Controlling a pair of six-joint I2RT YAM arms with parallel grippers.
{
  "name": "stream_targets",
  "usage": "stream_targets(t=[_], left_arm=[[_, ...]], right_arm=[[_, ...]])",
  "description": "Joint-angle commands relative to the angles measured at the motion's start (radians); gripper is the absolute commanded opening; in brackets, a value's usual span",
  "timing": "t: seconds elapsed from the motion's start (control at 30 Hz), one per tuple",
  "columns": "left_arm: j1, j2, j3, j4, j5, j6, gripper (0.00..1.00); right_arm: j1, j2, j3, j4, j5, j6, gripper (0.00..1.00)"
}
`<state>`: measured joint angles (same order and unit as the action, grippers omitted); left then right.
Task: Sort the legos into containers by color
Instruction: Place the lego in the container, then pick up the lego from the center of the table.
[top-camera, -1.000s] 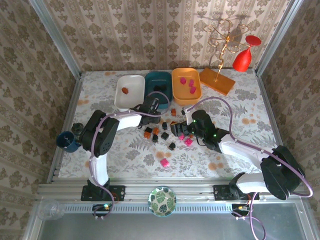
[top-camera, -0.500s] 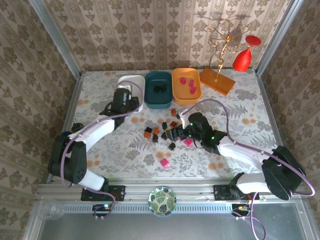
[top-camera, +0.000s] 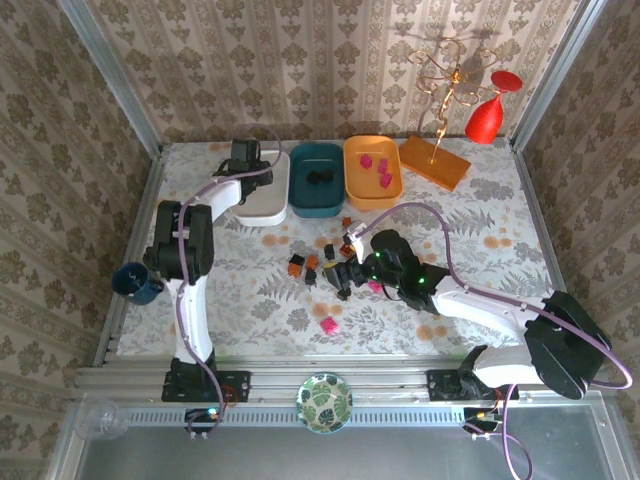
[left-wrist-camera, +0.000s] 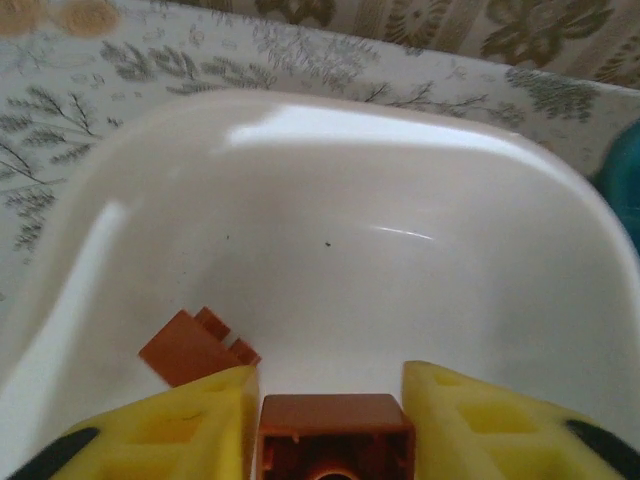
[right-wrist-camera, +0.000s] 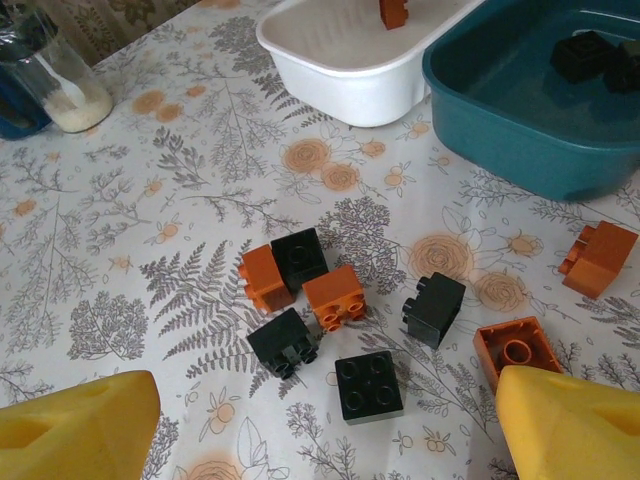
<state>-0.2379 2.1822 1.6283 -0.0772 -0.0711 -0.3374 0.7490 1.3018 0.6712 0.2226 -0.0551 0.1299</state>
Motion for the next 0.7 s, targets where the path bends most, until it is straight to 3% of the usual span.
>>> stream_targets(t=[0.0, 0.13, 0.23, 0.47, 0.67], left_arm=[[0.015, 0.015, 0.096, -0.096, 0.039, 0.023, 0.53], [0.012, -0.082, 0.027, -0.065, 0.085, 0.017, 0.68], [0.011, -0.217, -0.09, -0.04, 0.15, 0.003, 0.74], [-0.024, -0.643, -0.577, 0.115, 0.392, -0.078, 0.77], [-0.104, -0.971, -0.858, 0.062, 0.395, -0.071, 0.79]], right_arm=[[0.009, 0.009, 0.0, 0.025, 0.064, -0.014, 0.89], [0.006, 0.058, 0.042, -0.035, 0.156, 0.008, 0.89], [0.004, 0.082, 0.065, -0.064, 0.189, 0.029, 0.89], [-0.036, 0.185, 0.166, -0.188, 0.189, 0.123, 0.88], [-0.078, 0.331, 0.308, -0.324, 0.211, 0.208, 0.83]])
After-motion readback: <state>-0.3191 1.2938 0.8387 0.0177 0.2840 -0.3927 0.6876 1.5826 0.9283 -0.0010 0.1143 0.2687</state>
